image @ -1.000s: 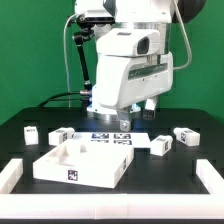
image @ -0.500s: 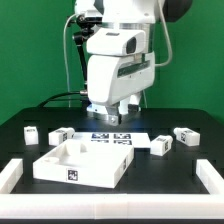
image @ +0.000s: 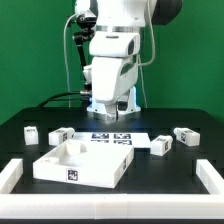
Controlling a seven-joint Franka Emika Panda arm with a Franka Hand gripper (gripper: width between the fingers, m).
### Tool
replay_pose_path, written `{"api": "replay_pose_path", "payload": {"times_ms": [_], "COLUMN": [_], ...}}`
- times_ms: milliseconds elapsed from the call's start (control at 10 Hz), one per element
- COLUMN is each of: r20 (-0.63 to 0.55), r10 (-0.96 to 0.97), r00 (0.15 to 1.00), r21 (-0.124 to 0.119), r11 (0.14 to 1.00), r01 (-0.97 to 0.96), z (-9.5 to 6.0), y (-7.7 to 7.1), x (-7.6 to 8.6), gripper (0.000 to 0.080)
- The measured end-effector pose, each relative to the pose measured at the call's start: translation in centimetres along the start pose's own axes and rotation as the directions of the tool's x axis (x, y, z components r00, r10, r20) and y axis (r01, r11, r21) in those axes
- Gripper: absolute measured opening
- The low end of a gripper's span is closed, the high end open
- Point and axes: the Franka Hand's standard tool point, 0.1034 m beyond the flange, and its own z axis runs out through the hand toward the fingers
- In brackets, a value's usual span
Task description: Assemble square table
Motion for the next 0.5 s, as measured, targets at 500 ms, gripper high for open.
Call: {"api": "replay_pose_path", "payload": {"times_ms": [500], "r20": [-0.017], "r10": [0.024], "r00": [1.000], "r21": [0.007], "r11": [1.000], "r01": [-0.024], "z": [3.9], "y": [-4.6], "x": [-3.3], "gripper": [0.0649]}}
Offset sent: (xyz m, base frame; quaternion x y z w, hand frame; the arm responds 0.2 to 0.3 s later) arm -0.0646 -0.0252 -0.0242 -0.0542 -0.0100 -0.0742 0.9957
